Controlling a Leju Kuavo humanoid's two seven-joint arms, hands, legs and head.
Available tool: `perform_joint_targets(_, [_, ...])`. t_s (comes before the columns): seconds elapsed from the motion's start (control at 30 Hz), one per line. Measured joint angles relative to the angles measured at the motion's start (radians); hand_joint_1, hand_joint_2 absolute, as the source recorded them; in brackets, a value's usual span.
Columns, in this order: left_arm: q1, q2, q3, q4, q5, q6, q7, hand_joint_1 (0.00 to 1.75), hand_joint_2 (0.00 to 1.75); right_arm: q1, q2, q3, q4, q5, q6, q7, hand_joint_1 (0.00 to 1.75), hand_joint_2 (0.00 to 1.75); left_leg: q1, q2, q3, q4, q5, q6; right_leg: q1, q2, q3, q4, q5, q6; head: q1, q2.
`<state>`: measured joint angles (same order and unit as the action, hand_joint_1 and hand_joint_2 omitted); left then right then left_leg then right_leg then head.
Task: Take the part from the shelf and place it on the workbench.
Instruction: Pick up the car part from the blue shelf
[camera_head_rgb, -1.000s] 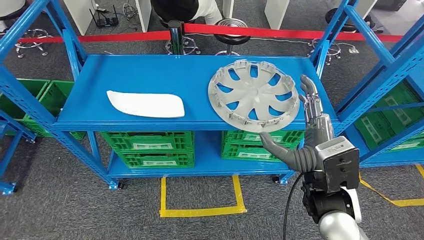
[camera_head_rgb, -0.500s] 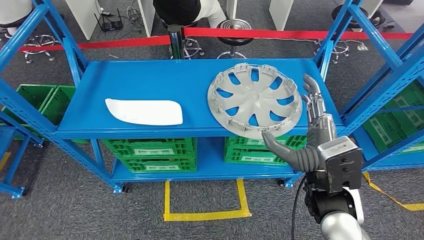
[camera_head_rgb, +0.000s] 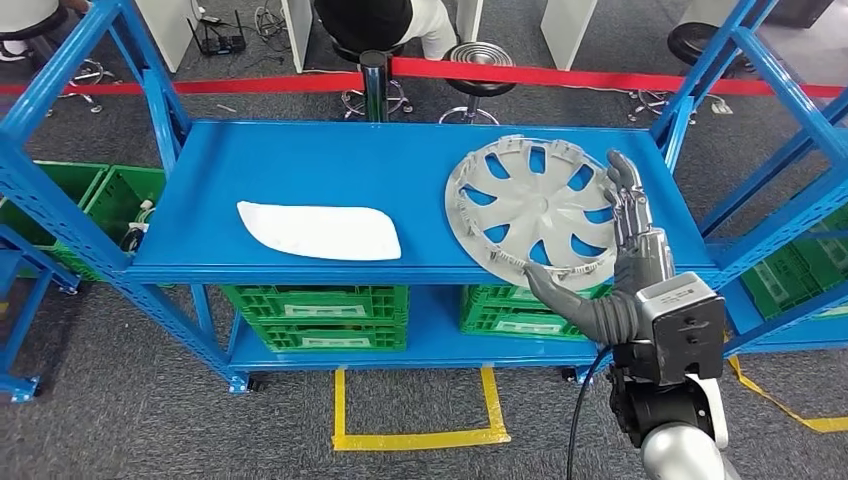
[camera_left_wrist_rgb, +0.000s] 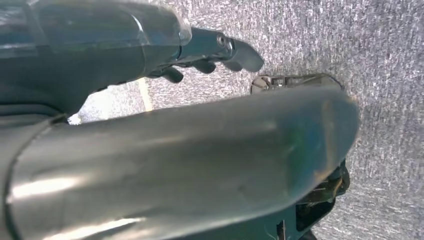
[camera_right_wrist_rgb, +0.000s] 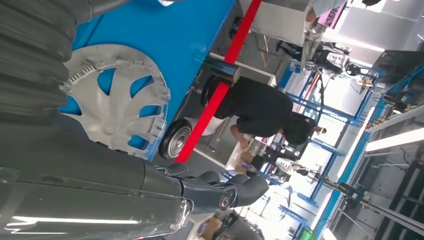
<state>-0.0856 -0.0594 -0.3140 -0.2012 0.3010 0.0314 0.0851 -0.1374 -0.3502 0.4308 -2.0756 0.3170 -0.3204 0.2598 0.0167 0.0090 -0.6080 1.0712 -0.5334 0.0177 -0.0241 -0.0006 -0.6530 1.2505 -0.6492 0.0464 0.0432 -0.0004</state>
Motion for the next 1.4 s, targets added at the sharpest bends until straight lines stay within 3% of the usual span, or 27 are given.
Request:
perform_joint_targets(0.03, [0.000, 0.000, 0.000, 0.000, 0.000, 0.000, 0.000, 0.00, 0.00, 0.001, 0.000, 0.000, 0.000, 0.000, 0.000, 0.000, 0.00, 1.75, -0.004, 0.000, 0.005, 0.000, -0.004, 0.004, 0.002, 0.000, -0.030, 0.043, -0.003, -0.004, 0.006, 0.000])
perform_joint_targets(0.07, [0.000, 0.000, 0.000, 0.000, 0.000, 0.000, 0.000, 0.00, 0.00, 0.001, 0.000, 0.001, 0.001, 0.000, 0.000, 0.000, 0.00, 1.75, -0.008, -0.001, 0.011, 0.000, -0.008, 0.006, 0.005, 0.000, -0.044, 0.050, 0.014, -0.010, 0.011, 0.000])
perform_joint_targets(0.13, [0.000, 0.001, 0.000, 0.000, 0.000, 0.000, 0.000, 0.00, 0.00, 0.001, 0.000, 0.000, 0.001, 0.000, 0.000, 0.000, 0.00, 1.75, -0.016, -0.004, 0.027, -0.001, -0.018, 0.008, 0.016, 0.001, -0.022, -0.037, 0.096, -0.034, 0.018, 0.000])
perform_joint_targets(0.2, [-0.001, -0.001, 0.000, 0.000, 0.000, 0.000, 0.000, 0.00, 0.00, 0.000, -0.001, -0.001, 0.000, 0.000, 0.000, 0.000, 0.00, 1.75, -0.020, -0.007, 0.037, -0.005, -0.026, 0.007, 0.030, 0.003, 0.020, -0.144, 0.153, -0.065, 0.016, 0.000])
perform_joint_targets(0.27, [-0.003, -0.004, 0.000, 0.000, 0.000, -0.001, -0.001, 0.00, 0.00, -0.001, -0.004, -0.002, -0.001, 0.000, 0.000, 0.001, 0.00, 1.75, -0.016, -0.009, 0.037, -0.011, -0.027, 0.001, 0.040, 0.003, 0.039, -0.189, 0.155, -0.085, 0.016, 0.000])
perform_joint_targets(0.3, [-0.003, -0.005, 0.000, 0.000, 0.001, -0.001, -0.001, 0.00, 0.00, -0.001, -0.004, -0.003, -0.001, 0.000, 0.000, 0.001, 0.00, 1.75, -0.014, -0.009, 0.038, -0.016, -0.025, -0.004, 0.043, 0.003, 0.045, -0.205, 0.154, -0.087, 0.020, 0.000])
perform_joint_targets(0.4, [-0.003, -0.006, 0.000, 0.000, 0.001, -0.002, -0.001, 0.00, 0.00, -0.001, -0.004, -0.005, -0.001, 0.001, 0.000, 0.001, 0.00, 1.75, -0.014, -0.010, 0.036, 0.002, -0.045, -0.019, 0.033, -0.002, 0.082, -0.259, 0.162, -0.078, 0.023, 0.000])
perform_joint_targets(0.5, [-0.002, -0.003, 0.000, 0.000, 0.000, -0.002, -0.001, 0.00, 0.00, 0.000, -0.004, -0.003, -0.001, 0.000, 0.000, 0.001, 0.00, 1.75, -0.009, -0.013, -0.049, 0.152, -0.105, -0.034, 0.026, -0.006, 0.104, -0.275, 0.159, -0.071, 0.004, 0.000])
perform_joint_targets(0.53, [-0.001, -0.002, 0.000, 0.000, 0.000, -0.002, -0.001, 0.00, 0.00, 0.001, -0.004, -0.003, 0.000, 0.000, 0.000, 0.002, 0.00, 1.75, -0.006, -0.012, -0.079, 0.192, -0.109, -0.040, 0.024, -0.006, 0.107, -0.273, 0.154, -0.069, -0.002, 0.000])
perform_joint_targets(0.6, [0.000, 0.000, 0.000, 0.000, 0.001, -0.002, -0.001, 0.00, 0.00, 0.001, -0.004, -0.002, 0.000, 0.000, 0.000, 0.002, 0.00, 1.75, 0.001, -0.010, -0.094, 0.179, -0.061, -0.051, 0.019, -0.005, 0.115, -0.263, 0.139, -0.060, -0.012, 0.000])
perform_joint_targets(0.67, [0.000, 0.002, 0.000, 0.000, 0.003, -0.002, -0.001, 0.00, 0.00, 0.001, -0.004, -0.002, 0.000, 0.000, 0.000, 0.003, 0.00, 1.75, 0.006, -0.006, -0.056, 0.080, 0.010, -0.060, 0.013, -0.003, 0.124, -0.247, 0.118, -0.046, -0.023, 0.000])
perform_joint_targets(0.73, [-0.001, 0.003, -0.001, 0.000, 0.003, -0.002, -0.001, 0.00, 0.00, 0.000, -0.004, -0.002, 0.000, 0.000, 0.000, 0.004, 0.00, 1.75, 0.005, -0.002, -0.026, 0.015, 0.028, -0.054, 0.013, 0.000, 0.125, -0.229, 0.101, -0.031, -0.034, 0.000])
perform_joint_targets(0.83, [0.000, 0.004, -0.001, 0.000, 0.003, -0.001, 0.000, 0.00, 0.00, 0.000, -0.004, -0.001, -0.001, 0.001, 0.000, 0.005, 0.00, 1.75, 0.002, -0.002, -0.019, 0.007, 0.015, -0.028, 0.013, 0.001, 0.125, -0.227, 0.093, -0.020, -0.030, 0.000])
perform_joint_targets(0.9, [0.000, 0.005, -0.001, 0.001, 0.003, -0.001, -0.001, 0.00, 0.00, -0.001, -0.004, -0.002, -0.001, 0.001, 0.000, 0.005, 0.00, 1.75, 0.006, -0.003, -0.013, 0.004, 0.012, -0.017, 0.013, 0.000, 0.114, -0.199, 0.073, -0.014, -0.023, 0.000])
perform_joint_targets(1.0, [-0.001, 0.005, -0.001, 0.001, 0.003, -0.001, -0.001, 0.00, 0.00, 0.000, -0.004, -0.003, 0.000, 0.001, 0.000, 0.005, 0.00, 1.75, 0.006, 0.000, -0.003, 0.001, 0.004, -0.004, 0.012, 0.000, 0.022, -0.023, 0.002, -0.005, -0.002, 0.000])
perform_joint_targets(1.03, [-0.001, 0.005, -0.001, 0.001, 0.003, -0.001, -0.001, 0.00, 0.00, 0.001, -0.004, -0.003, 0.000, 0.001, 0.000, 0.005, 0.00, 1.75, 0.004, 0.000, 0.001, 0.001, 0.001, -0.001, 0.012, 0.000, -0.013, 0.032, -0.009, -0.004, 0.004, 0.000])
perform_joint_targets(1.07, [0.000, 0.005, -0.001, 0.001, 0.003, -0.001, -0.001, 0.00, 0.00, 0.002, -0.004, -0.003, 0.000, 0.001, 0.000, 0.005, 0.00, 1.75, 0.003, 0.000, 0.005, 0.001, -0.003, 0.000, 0.012, 0.000, -0.035, 0.056, -0.001, -0.006, 0.009, 0.000])
perform_joint_targets(1.1, [-0.001, 0.005, -0.001, 0.001, 0.003, -0.001, -0.001, 0.00, 0.00, 0.002, -0.004, -0.003, 0.000, 0.000, 0.000, 0.005, 0.00, 1.75, 0.001, -0.001, 0.011, 0.001, -0.006, 0.001, 0.013, 0.000, -0.039, 0.043, 0.027, -0.010, 0.012, 0.000])
perform_joint_targets(1.2, [-0.002, 0.004, -0.001, 0.001, 0.003, -0.002, -0.001, 0.00, 0.00, 0.002, -0.004, -0.004, 0.000, 0.001, 0.000, 0.005, 0.00, 1.75, -0.001, -0.007, 0.029, -0.001, -0.018, -0.004, 0.022, 0.003, 0.021, -0.125, 0.140, -0.034, 0.019, 0.000])
perform_joint_targets(1.23, [-0.002, 0.004, -0.001, 0.001, 0.003, -0.002, -0.001, 0.00, 0.00, 0.001, -0.005, -0.005, 0.000, 0.001, 0.000, 0.005, 0.00, 1.75, -0.001, -0.009, 0.031, -0.003, -0.019, -0.007, 0.026, 0.003, 0.039, -0.170, 0.155, -0.041, 0.021, 0.000])
perform_joint_targets(1.33, [-0.002, 0.002, -0.001, 0.001, 0.003, -0.002, -0.002, 0.00, 0.00, 0.000, -0.005, -0.006, -0.001, 0.001, -0.002, 0.005, 0.00, 1.75, 0.000, -0.010, 0.033, -0.015, -0.016, -0.023, 0.032, 0.003, 0.058, -0.214, 0.150, -0.050, 0.027, 0.000])
perform_joint_targets(1.4, [-0.002, 0.001, -0.001, 0.001, 0.004, 0.000, -0.004, 0.00, 0.00, 0.002, -0.004, -0.006, -0.001, 0.007, -0.007, 0.008, 0.00, 1.75, -0.002, -0.010, 0.043, -0.030, -0.012, -0.015, 0.028, 0.003, 0.067, -0.234, 0.155, -0.029, 0.024, 0.000])
